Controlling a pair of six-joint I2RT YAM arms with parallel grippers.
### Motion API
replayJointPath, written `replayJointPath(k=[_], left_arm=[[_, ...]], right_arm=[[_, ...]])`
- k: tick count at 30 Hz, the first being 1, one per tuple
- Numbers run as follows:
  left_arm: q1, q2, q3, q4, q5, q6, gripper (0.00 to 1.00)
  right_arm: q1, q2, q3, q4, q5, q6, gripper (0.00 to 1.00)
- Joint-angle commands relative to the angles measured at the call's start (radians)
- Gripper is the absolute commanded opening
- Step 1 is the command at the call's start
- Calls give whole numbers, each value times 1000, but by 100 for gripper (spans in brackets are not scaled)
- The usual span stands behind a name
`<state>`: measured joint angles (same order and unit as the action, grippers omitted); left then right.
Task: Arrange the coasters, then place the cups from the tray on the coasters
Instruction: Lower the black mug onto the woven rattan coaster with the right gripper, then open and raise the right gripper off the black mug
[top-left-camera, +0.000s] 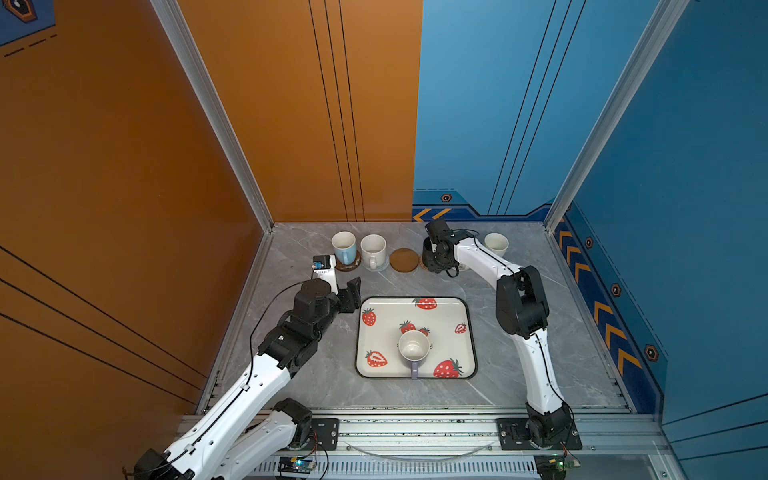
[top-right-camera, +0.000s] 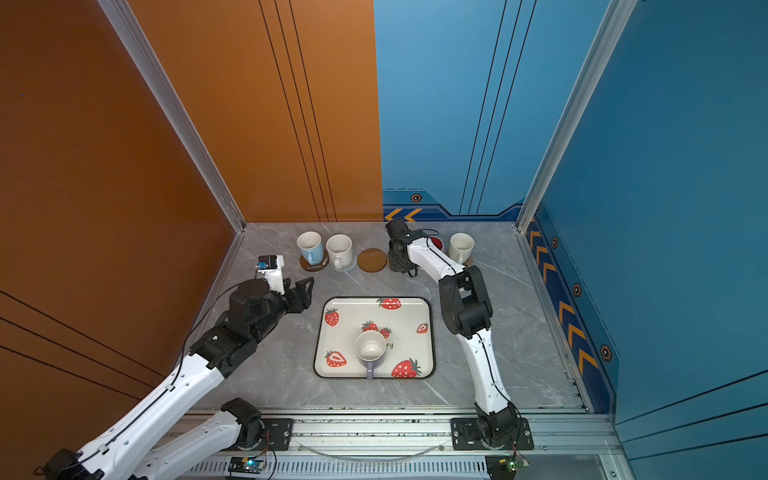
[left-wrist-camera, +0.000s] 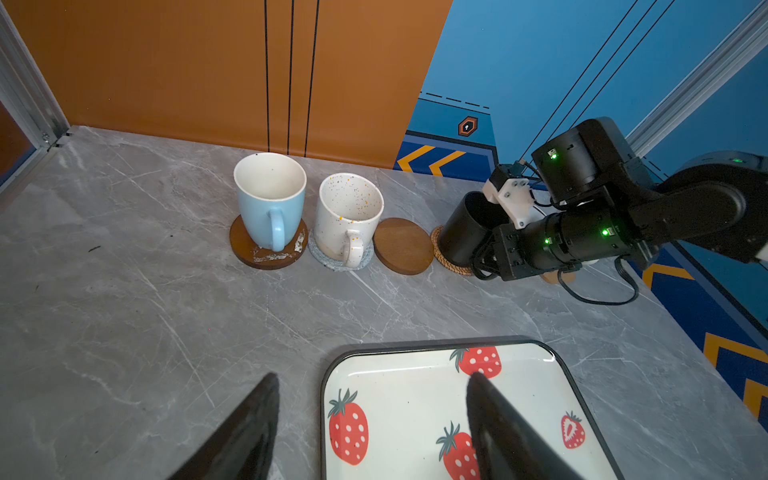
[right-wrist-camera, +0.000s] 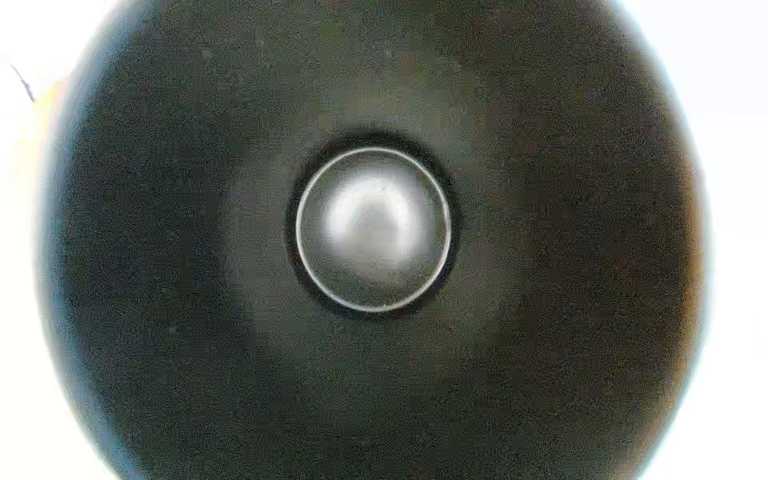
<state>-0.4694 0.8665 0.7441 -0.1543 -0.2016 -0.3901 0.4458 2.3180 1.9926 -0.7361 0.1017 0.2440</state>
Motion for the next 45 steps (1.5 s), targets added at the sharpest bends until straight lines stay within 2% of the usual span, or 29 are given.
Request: replayJointPath(k=[1,8,10,19,27,37,45], left_arm=[[12,-12,-17,-14,-13,0,72],[14,-11,-14,-13,-12,0,72],[16,-11,-18,-13,-10,0,72],[17,-14,-15,-18,-10,1,72],[18,-18,-17,-20,-7,0,72],[20,-32,-22,-25,-8,-2,72],[21,-41,-23,-25,-3,-6,72]], right_arm=[[-1,26,18,9,12,14,0],[-4,22,17,6,18,16,0],[-4,22,17,5,18,15,8],[-4,18,14,3,11,14,23],[-3,3,11,3,9,12,40],[2,-65,-27,10,13,11,67],[11,-153,-92,14,16,18,78]])
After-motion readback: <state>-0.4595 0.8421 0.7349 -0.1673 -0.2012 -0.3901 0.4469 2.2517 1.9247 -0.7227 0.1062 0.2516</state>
